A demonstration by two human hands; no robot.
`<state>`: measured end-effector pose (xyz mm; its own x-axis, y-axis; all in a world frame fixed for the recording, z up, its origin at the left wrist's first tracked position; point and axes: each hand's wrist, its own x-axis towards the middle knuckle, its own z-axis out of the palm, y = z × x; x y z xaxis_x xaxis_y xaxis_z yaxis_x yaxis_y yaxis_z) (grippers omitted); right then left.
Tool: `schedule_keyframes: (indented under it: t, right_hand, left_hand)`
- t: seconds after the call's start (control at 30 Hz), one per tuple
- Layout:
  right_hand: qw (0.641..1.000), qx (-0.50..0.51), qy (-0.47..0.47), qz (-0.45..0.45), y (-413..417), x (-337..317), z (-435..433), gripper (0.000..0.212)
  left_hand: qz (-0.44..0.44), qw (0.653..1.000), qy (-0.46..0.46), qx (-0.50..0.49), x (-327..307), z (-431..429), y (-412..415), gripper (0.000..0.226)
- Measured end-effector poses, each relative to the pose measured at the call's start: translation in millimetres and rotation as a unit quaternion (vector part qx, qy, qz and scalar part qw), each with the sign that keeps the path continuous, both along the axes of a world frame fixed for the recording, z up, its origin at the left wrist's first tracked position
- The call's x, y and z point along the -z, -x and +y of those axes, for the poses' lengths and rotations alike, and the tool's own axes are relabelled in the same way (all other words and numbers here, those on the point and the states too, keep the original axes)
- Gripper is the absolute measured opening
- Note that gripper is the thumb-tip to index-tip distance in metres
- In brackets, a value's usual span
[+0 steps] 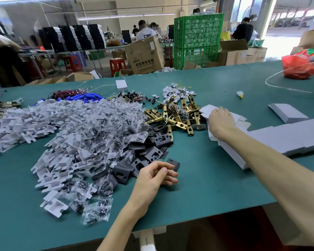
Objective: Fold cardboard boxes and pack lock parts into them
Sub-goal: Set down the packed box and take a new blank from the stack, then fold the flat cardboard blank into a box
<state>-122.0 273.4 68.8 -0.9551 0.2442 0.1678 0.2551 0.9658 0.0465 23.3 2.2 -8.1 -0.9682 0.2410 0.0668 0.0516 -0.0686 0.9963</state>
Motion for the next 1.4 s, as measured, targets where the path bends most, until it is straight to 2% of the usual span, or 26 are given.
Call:
schedule_keyframes:
  t: [0.13,0.23,0.37,0.43,0.53,0.6,0.67,0.77,0.87,1.0,1.2,1.33,1.4]
  right_hand:
    - [0.999,0.019,-0.03,-0.037,2,14,7,0.04]
    - [0.999,-0.006,-0.036,-0.008,1,13,9,0.027]
    - [0.998,-0.03,-0.033,0.04,-10,1,7,0.025]
    - [0.992,-0.066,-0.039,0.097,-21,-11,1,0.021]
    - [0.969,-0.192,-0.043,0.148,-43,-24,-27,0.021]
    - [0.947,-0.277,0.011,0.16,-67,-21,-57,0.03]
    - [0.921,-0.337,0.101,0.165,-97,-18,-90,0.034]
    - [0.882,-0.384,0.208,0.177,-131,-6,-127,0.032]
    - [0.857,-0.393,0.291,0.162,-145,11,-149,0.044]
    - [0.803,-0.398,0.404,0.184,-150,32,-151,0.041]
    - [0.745,-0.374,0.526,0.169,-155,52,-149,0.049]
    - [0.701,-0.337,0.617,0.117,-156,54,-146,0.034]
    - [0.674,-0.322,0.659,0.086,-155,51,-143,0.036]
  left_hand:
    - [-0.006,1.0,0.002,0.0,1,1,2,0.021]
    - [-0.005,1.0,0.008,0.0,0,2,3,0.021]
    - [-0.006,1.0,0.013,-0.002,-2,3,2,0.02]
    - [-0.007,1.0,0.014,-0.002,-3,2,1,0.02]
    - [-0.004,1.0,0.003,-0.001,-5,2,0,0.017]
    - [-0.01,0.999,-0.045,-0.011,-9,3,-1,0.023]
    - [-0.024,0.994,-0.1,-0.035,-12,4,-2,0.047]
    - [-0.005,0.988,-0.144,-0.06,-15,1,-2,0.06]
    - [0.007,0.981,-0.176,-0.087,-18,-1,-3,0.055]
    - [-0.009,0.969,-0.206,-0.132,-18,-4,-4,0.055]
    - [0.017,0.98,-0.156,-0.126,-15,-5,-3,0.088]
    - [0.031,0.98,-0.15,-0.128,-16,-7,-5,0.076]
    - [0.039,0.981,-0.146,-0.125,-16,-7,-6,0.07]
